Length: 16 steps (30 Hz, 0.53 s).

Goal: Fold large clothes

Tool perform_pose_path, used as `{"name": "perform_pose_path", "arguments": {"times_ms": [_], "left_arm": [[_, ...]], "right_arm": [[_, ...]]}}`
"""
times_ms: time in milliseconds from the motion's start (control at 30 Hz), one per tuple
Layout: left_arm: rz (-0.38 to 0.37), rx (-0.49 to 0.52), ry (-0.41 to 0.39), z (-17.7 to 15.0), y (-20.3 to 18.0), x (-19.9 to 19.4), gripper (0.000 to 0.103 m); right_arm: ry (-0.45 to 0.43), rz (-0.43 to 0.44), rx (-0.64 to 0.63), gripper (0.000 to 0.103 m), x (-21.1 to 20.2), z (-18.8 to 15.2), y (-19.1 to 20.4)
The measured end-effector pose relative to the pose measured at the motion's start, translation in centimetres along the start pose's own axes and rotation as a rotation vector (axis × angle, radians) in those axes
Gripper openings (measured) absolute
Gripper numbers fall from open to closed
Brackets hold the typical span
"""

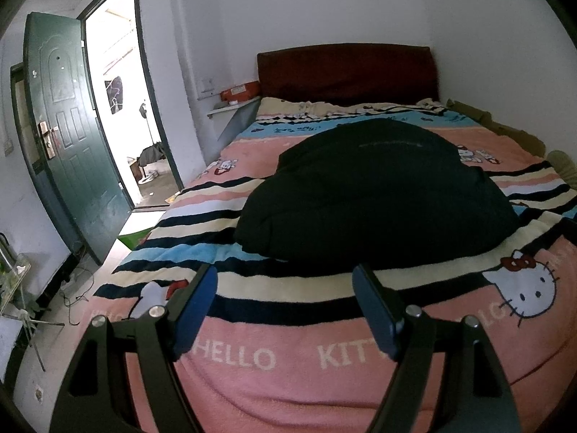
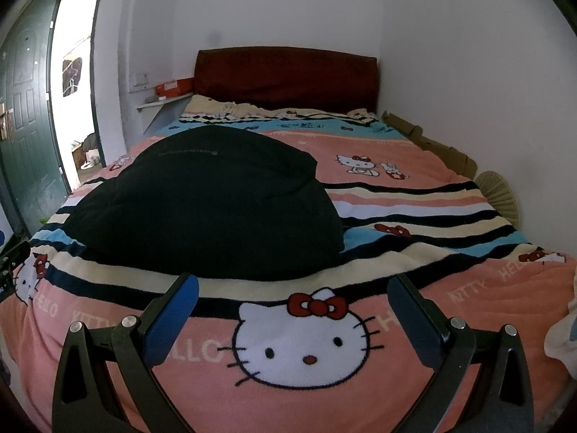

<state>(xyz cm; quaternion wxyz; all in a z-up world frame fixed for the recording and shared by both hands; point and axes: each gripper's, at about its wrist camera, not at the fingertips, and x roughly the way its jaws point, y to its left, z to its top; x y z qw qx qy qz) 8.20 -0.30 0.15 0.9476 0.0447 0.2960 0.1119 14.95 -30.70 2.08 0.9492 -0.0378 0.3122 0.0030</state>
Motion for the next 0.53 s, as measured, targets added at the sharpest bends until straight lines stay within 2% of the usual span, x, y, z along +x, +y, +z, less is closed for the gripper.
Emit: {"name": "perform_pose_path", "arguments": {"times_ms": [533], "left_arm": [[-0.016, 0.000, 0.015, -0.03, -0.11, 0.13, 0.076]], "right_arm": [[0.003, 0.000, -0.002, 0.103, -0.11, 0.02, 0.03]]}}
